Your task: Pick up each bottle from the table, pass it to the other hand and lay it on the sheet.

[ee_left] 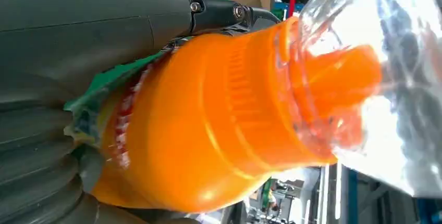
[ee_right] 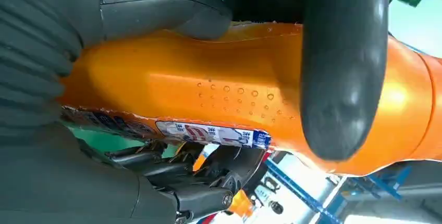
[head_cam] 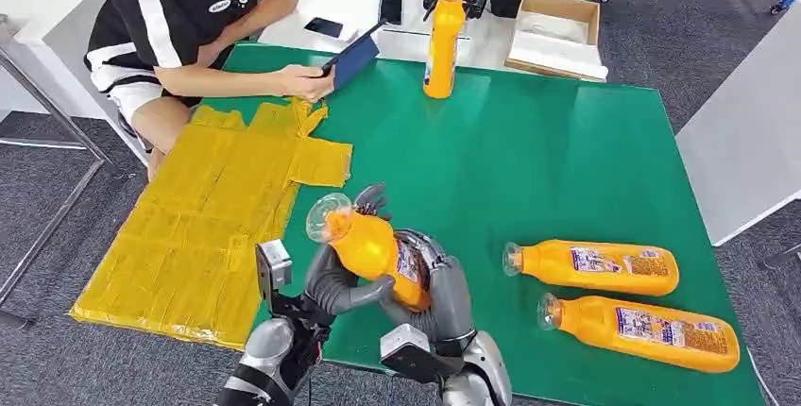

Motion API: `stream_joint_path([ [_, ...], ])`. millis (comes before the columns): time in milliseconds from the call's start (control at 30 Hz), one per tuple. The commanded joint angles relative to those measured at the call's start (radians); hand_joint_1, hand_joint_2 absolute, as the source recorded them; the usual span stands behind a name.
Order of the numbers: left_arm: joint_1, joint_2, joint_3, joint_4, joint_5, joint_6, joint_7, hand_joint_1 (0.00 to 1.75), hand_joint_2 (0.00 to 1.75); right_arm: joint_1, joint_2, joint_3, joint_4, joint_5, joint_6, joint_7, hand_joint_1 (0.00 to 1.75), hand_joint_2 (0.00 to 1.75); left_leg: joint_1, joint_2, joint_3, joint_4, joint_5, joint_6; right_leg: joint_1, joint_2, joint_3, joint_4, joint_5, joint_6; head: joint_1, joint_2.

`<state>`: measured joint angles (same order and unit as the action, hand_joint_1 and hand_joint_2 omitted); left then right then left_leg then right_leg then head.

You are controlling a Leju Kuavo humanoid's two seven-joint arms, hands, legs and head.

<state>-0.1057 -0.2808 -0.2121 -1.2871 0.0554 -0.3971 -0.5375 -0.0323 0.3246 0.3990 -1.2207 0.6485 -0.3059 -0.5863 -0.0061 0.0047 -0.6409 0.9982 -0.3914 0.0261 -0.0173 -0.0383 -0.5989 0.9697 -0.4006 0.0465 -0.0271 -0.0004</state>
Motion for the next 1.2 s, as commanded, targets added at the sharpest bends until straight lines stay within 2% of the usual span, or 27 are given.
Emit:
stream_joint_path([
  [33, -0.061, 0.025, 0.016, 0.086, 0.045, -0.015, 0.01, 1.75, 1.75, -0.022, 0.009, 0.084, 0.123, 0.014, -0.008, 0.013, 1.75, 1.75, 0.001, 0.001, 0.006, -0.001, -0.002, -0.003, 0.001, 0.004, 0.006, -0.001, -0.002, -0.003, 0.0, 0.0],
  [133, -0.061, 0.025, 0.016, 0.086, 0.045, -0.015, 0.01, 1.75, 1.75, -0.022, 0.009, 0.084, 0.123, 0.014, -0.008, 0.013, 1.75, 1.75, 0.001, 0.0, 0.003, -0.001, -0.001, -0.002, 0.0, 0.002, 0.003, -0.001, -0.001, -0.002, 0.0, 0.0],
  [667, -0.051, 0.016, 0.046, 0.07, 0.067, 0.002, 0.016, 1.75, 1.75, -0.004, -0.007, 0.052, 0.072, -0.011, -0.033, 0.014, 1.75, 1.75, 0.002, -0.001, 0.008, 0.0, -0.004, -0.004, 0.001, 0.004, 0.008, 0.0, -0.004, -0.004, 0.0, 0.0],
  [700, -0.044, 0.016, 0.052, 0.052, 0.058, 0.019, 0.012, 1.75, 1.75, 0.011, -0.013, 0.035, 0.023, -0.027, -0.035, 0.012, 1.29, 1.75, 0.001, -0.001, 0.004, 0.0, -0.002, -0.002, 0.001, 0.002, 0.005, -0.001, -0.002, -0.002, 0.0, 0.0],
  [733, -0.037, 0.016, 0.058, 0.034, 0.055, 0.026, 0.009, 1.75, 1.75, 0.025, -0.019, 0.024, -0.02, -0.044, -0.025, 0.014, 0.12, 1.75, 0.001, -0.001, 0.007, 0.0, -0.003, -0.003, 0.001, 0.003, 0.007, 0.0, -0.003, -0.003, 0.0, 0.0],
  [767, -0.032, 0.016, 0.067, 0.015, 0.056, 0.031, 0.007, 1.75, 1.75, 0.041, -0.024, 0.009, -0.072, -0.067, -0.015, 0.009, 0.0, 1.75, 0.001, -0.001, 0.006, 0.001, -0.003, -0.003, 0.001, 0.003, 0.007, 0.0, -0.004, -0.003, 0.0, 0.0],
  [800, -0.031, 0.018, 0.079, 0.001, 0.053, 0.043, 0.009, 1.75, 1.75, 0.059, -0.032, -0.006, -0.129, -0.094, 0.004, 0.012, 0.0, 1.75, 0.001, -0.001, 0.003, 0.001, -0.002, -0.002, 0.001, 0.002, 0.003, 0.0, -0.003, -0.002, 0.0, 0.0],
  [867, -0.043, 0.03, 0.099, -0.009, 0.029, 0.08, 0.017, 1.75, 1.75, 0.09, -0.044, -0.036, -0.226, -0.14, 0.05, 0.013, 0.0, 1.75, 0.001, -0.002, 0.007, 0.002, -0.005, -0.004, 0.001, 0.003, 0.007, 0.001, -0.006, -0.004, 0.0, 0.0],
  [900, -0.052, 0.033, 0.113, -0.01, 0.024, 0.091, 0.02, 1.75, 1.75, 0.105, -0.049, -0.05, -0.269, -0.146, 0.062, 0.013, 0.0, 1.75, 0.001, -0.002, 0.002, 0.001, -0.002, -0.002, 0.0, 0.0, 0.002, 0.001, -0.002, -0.002, 0.0, 0.0],
  [967, -0.079, 0.039, 0.144, -0.019, -0.06, 0.17, 0.013, 1.75, 1.75, 0.138, -0.049, -0.087, -0.368, -0.155, 0.071, 0.01, 0.0, 1.75, 0.001, -0.004, 0.004, 0.002, -0.003, -0.003, 0.001, 0.0, 0.005, 0.002, -0.005, -0.003, 0.0, 0.0],
  [1067, -0.096, 0.036, 0.161, -0.022, -0.093, 0.195, 0.025, 1.75, 1.75, 0.152, -0.044, -0.104, -0.411, -0.153, 0.084, 0.011, 0.0, 1.75, 0.001, -0.001, 0.002, 0.002, -0.002, -0.002, 0.001, 0.002, 0.002, 0.001, -0.002, -0.002, -0.001, 0.0],
  [1200, -0.168, 0.04, 0.166, -0.016, -0.37, 0.412, 0.013, 1.75, 1.75, 0.154, -0.046, -0.118, -0.459, -0.155, 0.099, 0.004, 0.0, 1.75, 0.001, -0.005, 0.003, 0.002, -0.003, -0.003, 0.001, -0.001, 0.003, 0.002, -0.004, -0.003, -0.001, 0.0],
])
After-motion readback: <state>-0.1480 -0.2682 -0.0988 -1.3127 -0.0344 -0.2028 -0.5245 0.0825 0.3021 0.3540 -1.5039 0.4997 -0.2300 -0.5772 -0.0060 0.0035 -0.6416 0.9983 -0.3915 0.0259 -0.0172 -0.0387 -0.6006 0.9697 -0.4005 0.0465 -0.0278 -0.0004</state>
